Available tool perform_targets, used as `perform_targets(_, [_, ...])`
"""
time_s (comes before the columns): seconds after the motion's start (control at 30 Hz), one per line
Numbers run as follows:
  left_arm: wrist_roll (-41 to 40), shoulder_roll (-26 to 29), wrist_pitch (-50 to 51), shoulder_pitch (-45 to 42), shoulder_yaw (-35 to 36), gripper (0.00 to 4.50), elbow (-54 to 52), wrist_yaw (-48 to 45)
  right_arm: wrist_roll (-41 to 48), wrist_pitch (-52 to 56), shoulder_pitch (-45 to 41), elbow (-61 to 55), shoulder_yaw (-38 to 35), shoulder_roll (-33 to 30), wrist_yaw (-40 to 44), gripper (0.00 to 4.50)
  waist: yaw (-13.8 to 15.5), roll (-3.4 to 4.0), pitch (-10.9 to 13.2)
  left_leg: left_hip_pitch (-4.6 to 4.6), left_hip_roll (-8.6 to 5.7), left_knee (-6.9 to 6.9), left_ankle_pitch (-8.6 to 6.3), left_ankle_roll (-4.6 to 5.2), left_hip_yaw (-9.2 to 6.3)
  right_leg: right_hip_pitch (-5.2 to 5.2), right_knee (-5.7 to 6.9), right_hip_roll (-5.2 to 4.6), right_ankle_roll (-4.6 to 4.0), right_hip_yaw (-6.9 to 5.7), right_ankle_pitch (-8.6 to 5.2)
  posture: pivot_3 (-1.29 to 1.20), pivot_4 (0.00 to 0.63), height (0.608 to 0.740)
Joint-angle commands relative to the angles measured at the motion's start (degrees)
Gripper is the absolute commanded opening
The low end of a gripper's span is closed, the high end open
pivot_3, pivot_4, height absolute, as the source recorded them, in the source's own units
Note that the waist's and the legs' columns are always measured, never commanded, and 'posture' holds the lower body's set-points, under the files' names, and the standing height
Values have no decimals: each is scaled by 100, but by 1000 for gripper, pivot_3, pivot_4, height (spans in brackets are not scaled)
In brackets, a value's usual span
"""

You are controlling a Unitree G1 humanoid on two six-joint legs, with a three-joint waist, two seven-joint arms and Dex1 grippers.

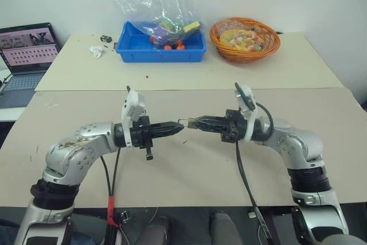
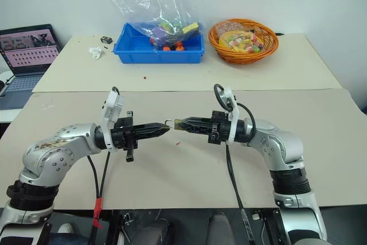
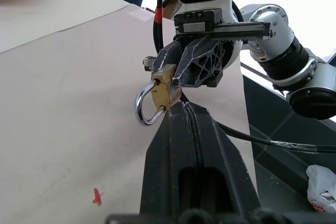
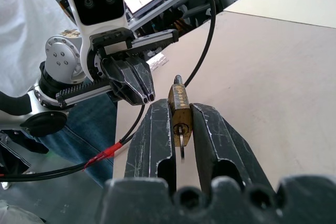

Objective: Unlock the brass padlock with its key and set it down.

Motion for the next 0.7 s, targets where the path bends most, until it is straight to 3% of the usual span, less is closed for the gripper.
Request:
perform_targets(0.03, [29,-7,8,-83,128,31,-182,10,155,-51,-70,-196,-88,-54,108,155,1,0,0,0,0,0,0,0,0,0,0,0,0,0,0,0,150,740])
perform_targets(0.7, [151,-103,-5,-160,144,31,-123,52,524,136,365,-858,-48,-217,125,155,34,-1,0,1,0,0,-1,2,4,0,-1,0,0,3,0,0,150,740])
